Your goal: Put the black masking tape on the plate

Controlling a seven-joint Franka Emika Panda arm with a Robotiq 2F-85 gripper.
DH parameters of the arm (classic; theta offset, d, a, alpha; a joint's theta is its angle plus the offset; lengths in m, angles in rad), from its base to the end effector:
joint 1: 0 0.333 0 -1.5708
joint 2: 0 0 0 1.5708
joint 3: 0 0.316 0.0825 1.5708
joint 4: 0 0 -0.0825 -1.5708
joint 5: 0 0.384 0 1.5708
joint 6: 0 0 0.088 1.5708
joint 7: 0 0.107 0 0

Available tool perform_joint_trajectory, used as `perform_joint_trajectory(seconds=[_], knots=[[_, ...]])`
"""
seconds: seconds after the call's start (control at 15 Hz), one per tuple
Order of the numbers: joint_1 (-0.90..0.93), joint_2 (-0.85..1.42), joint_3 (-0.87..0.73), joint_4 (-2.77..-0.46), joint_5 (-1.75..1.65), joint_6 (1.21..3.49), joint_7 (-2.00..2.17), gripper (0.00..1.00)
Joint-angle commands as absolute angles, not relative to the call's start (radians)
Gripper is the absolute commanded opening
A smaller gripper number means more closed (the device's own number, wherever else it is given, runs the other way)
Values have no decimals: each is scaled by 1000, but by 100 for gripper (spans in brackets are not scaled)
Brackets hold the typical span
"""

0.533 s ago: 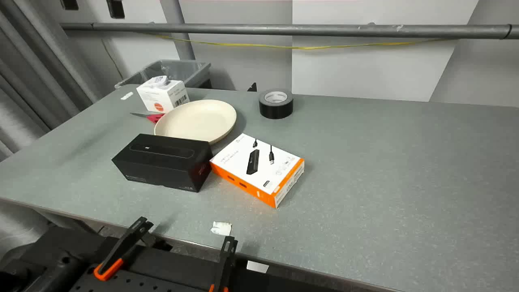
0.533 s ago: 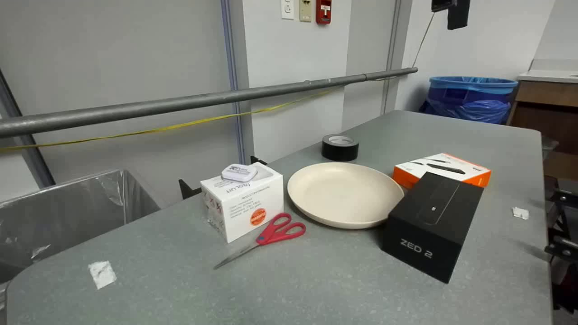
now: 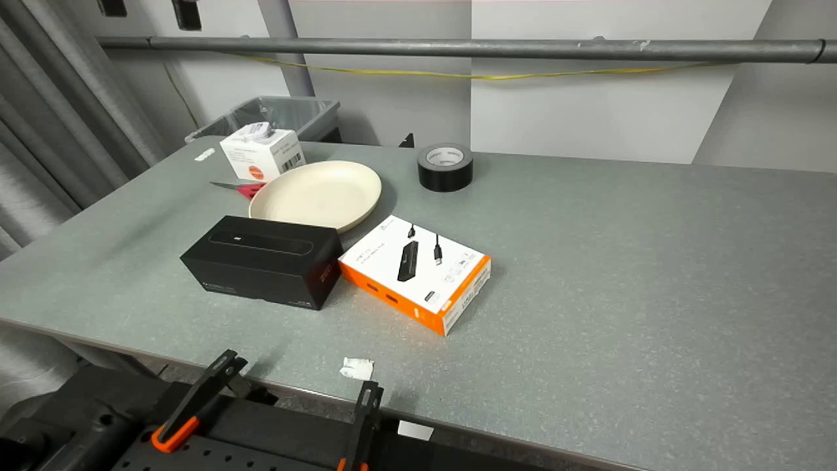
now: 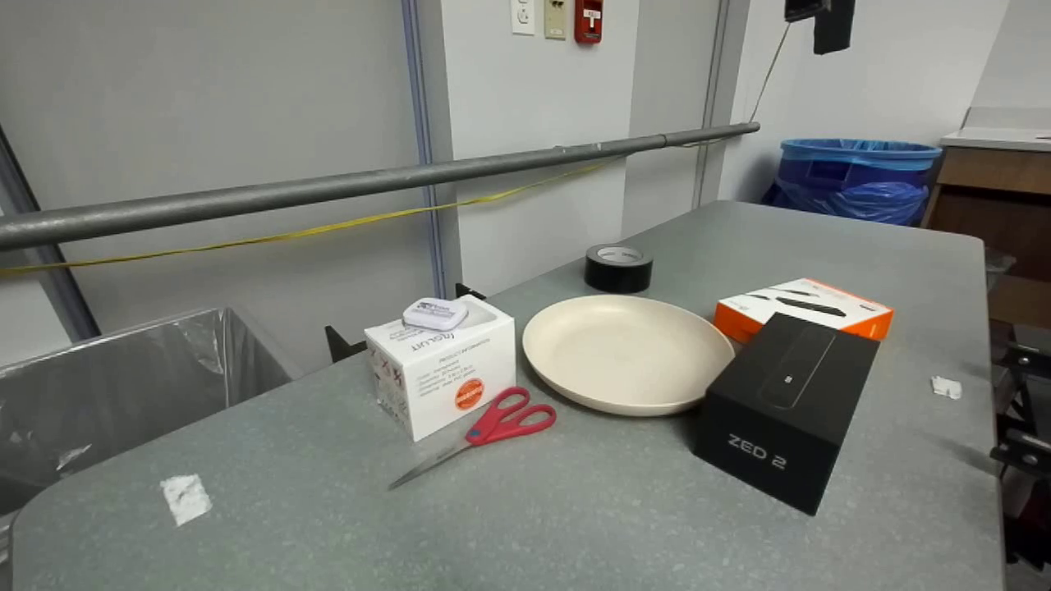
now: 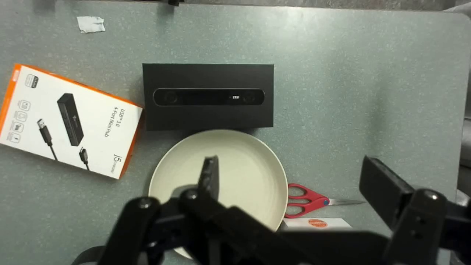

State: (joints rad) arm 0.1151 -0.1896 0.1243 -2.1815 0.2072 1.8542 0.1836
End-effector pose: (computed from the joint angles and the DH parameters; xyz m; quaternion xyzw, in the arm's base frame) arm 0.4611 0.1311 0.4596 -0.9939 0.0099 0.0850 0.0692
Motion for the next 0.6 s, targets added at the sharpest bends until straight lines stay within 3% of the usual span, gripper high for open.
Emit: perform_joint_trajectory(seconds=[0.0, 0.53], knots=[[113, -189, 126, -2180, 207, 1852, 183, 100], [89, -110, 95, -2153, 151, 1929, 90, 100]])
